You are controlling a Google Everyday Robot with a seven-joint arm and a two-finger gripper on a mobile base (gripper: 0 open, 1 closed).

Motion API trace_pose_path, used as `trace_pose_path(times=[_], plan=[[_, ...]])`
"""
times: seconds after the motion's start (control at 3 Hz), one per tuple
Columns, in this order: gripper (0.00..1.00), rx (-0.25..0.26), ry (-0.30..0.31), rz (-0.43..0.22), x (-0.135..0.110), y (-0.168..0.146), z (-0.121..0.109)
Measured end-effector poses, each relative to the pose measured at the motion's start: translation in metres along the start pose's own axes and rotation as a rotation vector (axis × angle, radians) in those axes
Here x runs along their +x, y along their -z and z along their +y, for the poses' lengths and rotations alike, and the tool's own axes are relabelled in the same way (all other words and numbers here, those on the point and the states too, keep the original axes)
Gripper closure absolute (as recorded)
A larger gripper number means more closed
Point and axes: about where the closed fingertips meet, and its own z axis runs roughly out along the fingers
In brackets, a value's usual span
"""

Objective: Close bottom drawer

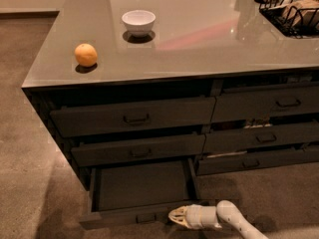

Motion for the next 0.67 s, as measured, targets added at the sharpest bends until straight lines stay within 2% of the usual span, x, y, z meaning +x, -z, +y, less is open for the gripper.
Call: trace_pose_path(times=[0.33, 0.67], plan=[[1.0, 0.061, 0.001, -0.026, 0.006, -0.0052, -0.0289], [1.0, 0.062, 0.001, -0.026, 0.006, -0.0053, -0.0289]])
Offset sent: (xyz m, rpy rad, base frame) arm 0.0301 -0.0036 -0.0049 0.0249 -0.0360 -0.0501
